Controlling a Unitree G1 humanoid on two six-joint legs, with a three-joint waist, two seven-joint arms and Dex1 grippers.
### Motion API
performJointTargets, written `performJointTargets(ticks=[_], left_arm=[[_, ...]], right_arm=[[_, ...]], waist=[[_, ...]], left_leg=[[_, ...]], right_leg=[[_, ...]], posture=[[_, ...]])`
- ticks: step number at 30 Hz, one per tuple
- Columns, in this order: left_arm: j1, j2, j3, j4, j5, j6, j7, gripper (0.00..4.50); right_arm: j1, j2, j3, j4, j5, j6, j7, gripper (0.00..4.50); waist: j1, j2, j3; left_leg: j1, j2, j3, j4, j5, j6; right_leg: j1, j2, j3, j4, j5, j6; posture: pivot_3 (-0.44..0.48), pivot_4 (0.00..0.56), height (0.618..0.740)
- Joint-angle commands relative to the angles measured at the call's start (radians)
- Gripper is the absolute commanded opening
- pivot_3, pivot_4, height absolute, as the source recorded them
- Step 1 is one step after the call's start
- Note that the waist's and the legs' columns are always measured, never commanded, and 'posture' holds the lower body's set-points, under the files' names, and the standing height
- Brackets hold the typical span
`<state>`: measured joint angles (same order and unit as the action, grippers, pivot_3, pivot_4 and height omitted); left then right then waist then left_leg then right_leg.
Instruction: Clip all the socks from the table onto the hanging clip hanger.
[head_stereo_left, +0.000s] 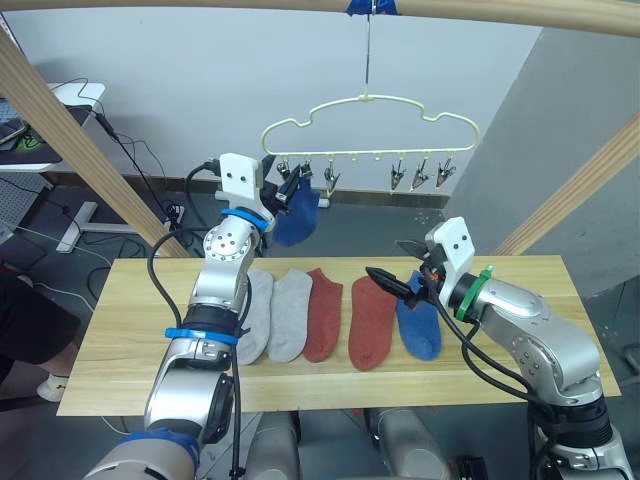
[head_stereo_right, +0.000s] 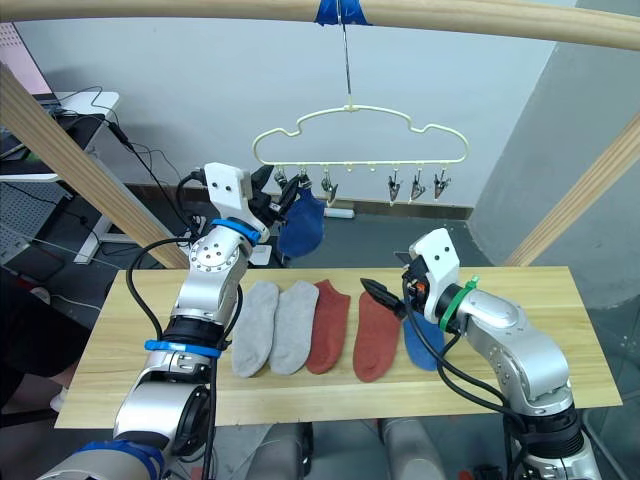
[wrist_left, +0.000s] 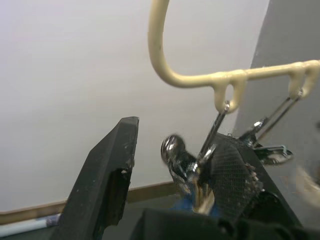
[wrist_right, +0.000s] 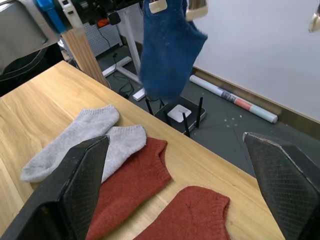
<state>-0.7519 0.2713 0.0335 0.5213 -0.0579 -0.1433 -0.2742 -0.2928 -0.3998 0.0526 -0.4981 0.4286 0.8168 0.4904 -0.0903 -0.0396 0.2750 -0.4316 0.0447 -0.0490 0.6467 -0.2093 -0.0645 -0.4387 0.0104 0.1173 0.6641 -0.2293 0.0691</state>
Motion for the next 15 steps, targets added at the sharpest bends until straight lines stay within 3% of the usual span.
performJointTargets(ticks=[1, 11, 15], left_arm=[[-0.007, 0.006, -0.015, 0.02, 0.045, -0.01, 0.02, 2.45], [0.012, 0.002, -0.024, 0.03, 0.059, 0.162, -0.013, 2.45], [0.014, 0.006, -0.012, 0.008, 0.065, 0.15, 0.004, 2.45]], right_arm=[[-0.009, -0.002, -0.014, -0.021, 0.008, -0.021, -0.004, 4.5], [-0.013, -0.001, -0.018, -0.018, 0.009, -0.023, -0.008, 4.5], [-0.015, -0.001, -0.019, -0.016, 0.009, -0.027, -0.011, 4.5]], waist=[[0.0, 0.0, 0.0], [-0.006, 0.0, 0.0], [-0.009, 0.0, 0.0]], left_leg=[[0.0, 0.0, 0.0, 0.0, 0.0, 0.0], [0.0, 0.0, 0.0, 0.0, 0.0, 0.0], [0.0, 0.0, 0.0, 0.0, 0.0, 0.0]], right_leg=[[0.0, 0.0, 0.0, 0.0, 0.0, 0.0], [0.0, 0.0, 0.0, 0.0, 0.0, 0.0], [0.0, 0.0, 0.0, 0.001, 0.0, 0.0]], posture=[[-0.14, 0.212, 0.74], [-0.143, 0.205, 0.74], [-0.143, 0.205, 0.74]])
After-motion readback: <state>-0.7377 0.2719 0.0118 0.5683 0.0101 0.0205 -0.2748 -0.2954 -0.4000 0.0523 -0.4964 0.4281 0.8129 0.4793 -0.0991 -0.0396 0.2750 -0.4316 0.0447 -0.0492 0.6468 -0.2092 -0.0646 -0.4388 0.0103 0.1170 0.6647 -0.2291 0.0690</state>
